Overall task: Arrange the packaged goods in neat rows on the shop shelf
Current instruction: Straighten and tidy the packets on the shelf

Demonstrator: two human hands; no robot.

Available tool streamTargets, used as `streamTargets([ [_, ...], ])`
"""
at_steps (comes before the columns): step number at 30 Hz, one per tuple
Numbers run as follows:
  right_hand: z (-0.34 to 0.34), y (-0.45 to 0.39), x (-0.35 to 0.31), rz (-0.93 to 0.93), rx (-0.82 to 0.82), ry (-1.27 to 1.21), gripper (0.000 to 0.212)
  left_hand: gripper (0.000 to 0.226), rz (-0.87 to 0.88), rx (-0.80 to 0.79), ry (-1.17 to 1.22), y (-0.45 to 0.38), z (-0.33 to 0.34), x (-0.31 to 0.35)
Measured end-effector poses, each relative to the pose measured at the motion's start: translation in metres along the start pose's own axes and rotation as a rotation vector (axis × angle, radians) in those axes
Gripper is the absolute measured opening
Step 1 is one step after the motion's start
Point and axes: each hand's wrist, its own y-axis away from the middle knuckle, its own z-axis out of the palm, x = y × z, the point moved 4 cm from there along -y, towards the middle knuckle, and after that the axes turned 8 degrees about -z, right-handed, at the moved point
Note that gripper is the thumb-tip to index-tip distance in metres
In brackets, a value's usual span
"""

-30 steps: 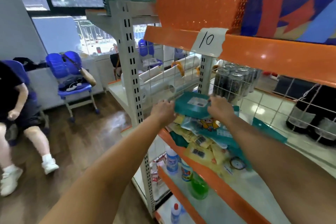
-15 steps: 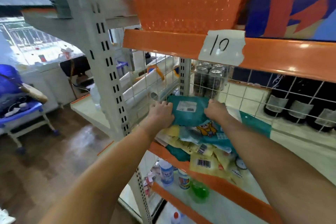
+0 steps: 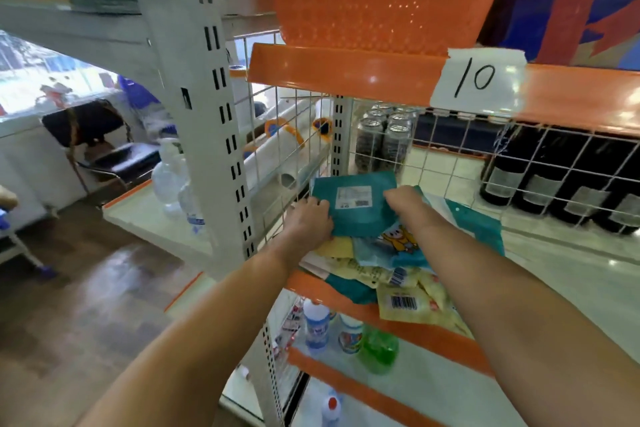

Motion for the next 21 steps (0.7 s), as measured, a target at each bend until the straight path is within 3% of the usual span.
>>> streamTargets([
  [11,0.009,-0.015,0.020,0.137,-0.089,-0.426,0.045,0.031,-0.054,-0.015,0.008,0.003,-0.002,0.008],
  [17,0.000,0.004,0.015,0.156,-0.140,-0.609,0.039,0.030,-0.016,-0.023,-0.059,0.002,-0.005,0.013],
  [21,-0.013,0.017,0.013,0.133,-0.141,-0.703,0.033,0.032,-0.045,0.018,0.017,0.002,-0.012,0.018],
])
